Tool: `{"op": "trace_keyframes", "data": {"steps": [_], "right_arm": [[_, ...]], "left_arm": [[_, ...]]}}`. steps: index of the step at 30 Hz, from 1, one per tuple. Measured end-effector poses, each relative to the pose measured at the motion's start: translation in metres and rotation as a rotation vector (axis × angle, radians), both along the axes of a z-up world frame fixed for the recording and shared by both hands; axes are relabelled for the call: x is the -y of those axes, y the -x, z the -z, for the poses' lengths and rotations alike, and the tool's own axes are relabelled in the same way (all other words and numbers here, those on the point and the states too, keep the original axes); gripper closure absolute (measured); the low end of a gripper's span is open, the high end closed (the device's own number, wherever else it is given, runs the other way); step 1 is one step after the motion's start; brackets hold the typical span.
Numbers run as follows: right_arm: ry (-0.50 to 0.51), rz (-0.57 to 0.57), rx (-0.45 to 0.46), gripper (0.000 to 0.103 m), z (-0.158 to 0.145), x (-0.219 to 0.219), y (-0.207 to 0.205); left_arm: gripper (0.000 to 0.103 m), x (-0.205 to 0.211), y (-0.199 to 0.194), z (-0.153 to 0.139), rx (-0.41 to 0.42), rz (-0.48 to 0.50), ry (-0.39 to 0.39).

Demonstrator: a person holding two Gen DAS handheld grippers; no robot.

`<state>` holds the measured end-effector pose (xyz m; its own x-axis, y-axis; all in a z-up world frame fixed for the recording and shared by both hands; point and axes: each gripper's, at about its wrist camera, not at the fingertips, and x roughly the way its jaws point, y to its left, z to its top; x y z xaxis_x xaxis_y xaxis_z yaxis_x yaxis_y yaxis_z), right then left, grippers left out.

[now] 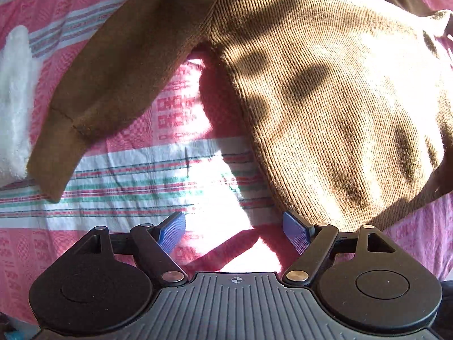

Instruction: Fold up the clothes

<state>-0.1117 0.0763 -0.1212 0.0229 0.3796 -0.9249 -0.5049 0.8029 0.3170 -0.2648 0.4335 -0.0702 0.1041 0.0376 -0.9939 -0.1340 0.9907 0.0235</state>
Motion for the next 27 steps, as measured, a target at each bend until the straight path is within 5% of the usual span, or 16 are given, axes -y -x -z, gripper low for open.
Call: {"op": "trace_keyframes", "data": {"steps": [4,7,8,9,10,11,14,17,18,22,24,27], "right_arm": [[-0.045,-0.014,-0.021,0.028,0.006,-0.023,0.025],[-0.05,-0.021,0.001,0.053,0.002,-0.042,0.024],[-0.037,-0.033,0.018,0.073,-0.001,-0.049,0.023],[-0.026,-0.046,0.035,0.082,-0.004,-0.057,0.022],[-0.031,-0.058,0.053,0.083,-0.009,-0.067,0.02],[-0.036,-0.07,0.071,0.083,-0.015,-0.077,0.017],[-0.069,-0.122,0.124,0.081,-0.026,-0.113,0.008],[-0.121,-0.181,0.117,0.056,-0.029,-0.148,0.0],[-0.137,-0.197,0.112,0.055,-0.03,-0.156,-0.003],[-0.149,-0.144,0.131,0.055,-0.043,-0.135,-0.014],[-0.129,-0.09,0.139,0.052,-0.048,-0.112,-0.021],[-0.108,0.016,0.055,0.043,-0.036,-0.083,-0.023]], "left_arm": [[0.011,0.019,0.003,0.008,-0.013,0.044,0.052],[0.011,0.034,0.001,0.014,-0.009,0.076,0.055],[0.022,0.037,0.0,0.012,0.004,0.08,0.053],[0.045,0.038,-0.001,0.007,0.021,0.09,0.062],[0.065,0.04,-0.002,0.002,0.038,0.103,0.078],[0.099,0.04,-0.003,-0.003,0.049,0.105,0.071],[0.099,0.034,-0.008,-0.006,0.058,0.091,-0.013],[0.099,0.023,-0.011,-0.005,0.044,0.062,0.002],[0.098,0.022,-0.011,-0.006,0.042,0.061,0.009],[0.096,0.029,-0.007,-0.007,0.043,0.096,-0.009],[0.079,0.032,-0.006,-0.008,0.043,0.105,-0.01],[0.073,0.036,-0.004,-0.009,0.042,0.115,-0.011]]}}
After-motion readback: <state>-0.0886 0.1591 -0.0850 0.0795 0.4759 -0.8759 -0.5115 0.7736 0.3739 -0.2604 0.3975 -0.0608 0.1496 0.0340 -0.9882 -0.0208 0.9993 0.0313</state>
